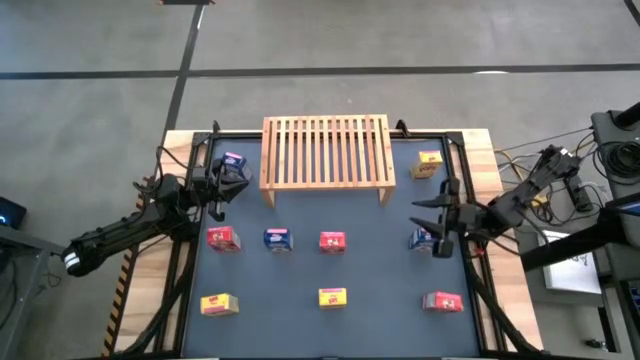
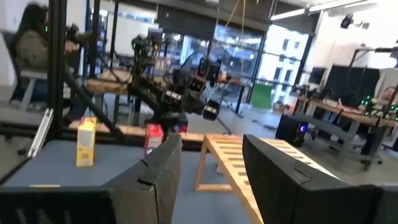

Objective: Stack cereal on shelf
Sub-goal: Put the bottom right blue cereal box on the shelf

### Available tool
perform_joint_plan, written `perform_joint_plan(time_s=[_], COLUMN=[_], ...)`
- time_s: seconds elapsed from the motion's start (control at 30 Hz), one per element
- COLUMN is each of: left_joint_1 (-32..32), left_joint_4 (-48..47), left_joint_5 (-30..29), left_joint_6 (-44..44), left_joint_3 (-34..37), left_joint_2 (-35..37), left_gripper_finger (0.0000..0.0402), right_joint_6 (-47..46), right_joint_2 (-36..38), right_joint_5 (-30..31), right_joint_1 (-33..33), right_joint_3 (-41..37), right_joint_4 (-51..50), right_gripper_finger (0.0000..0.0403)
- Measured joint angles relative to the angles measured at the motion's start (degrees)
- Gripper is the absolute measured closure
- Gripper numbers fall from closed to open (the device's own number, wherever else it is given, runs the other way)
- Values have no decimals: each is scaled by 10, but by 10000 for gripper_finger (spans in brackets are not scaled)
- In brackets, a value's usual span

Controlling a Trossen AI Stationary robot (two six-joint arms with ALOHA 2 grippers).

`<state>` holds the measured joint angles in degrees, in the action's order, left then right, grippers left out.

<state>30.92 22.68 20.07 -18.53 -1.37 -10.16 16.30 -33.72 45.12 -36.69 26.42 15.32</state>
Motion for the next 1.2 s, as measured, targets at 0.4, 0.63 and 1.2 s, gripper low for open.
perform_joint_plan(time_s=[0.4,0.63,1.2], left_joint_1=[0,0,0], left_joint_4=[0,0,0], left_joint_5=[0,0,0], left_joint_6=[0,0,0], left_joint_3=[0,0,0], left_joint_2=[0,0,0], left_gripper_finger=[402,402,402], right_joint_6=[-81,-159,-540], right_joint_2=[-82,-126,-262], right_joint_5=[-2,-6,-45], right_joint_1=[-2,-3,-47], right_joint_3=[47,49,375], right_joint_4=[-83,-123,-775], right_gripper_finger=[243,255,237])
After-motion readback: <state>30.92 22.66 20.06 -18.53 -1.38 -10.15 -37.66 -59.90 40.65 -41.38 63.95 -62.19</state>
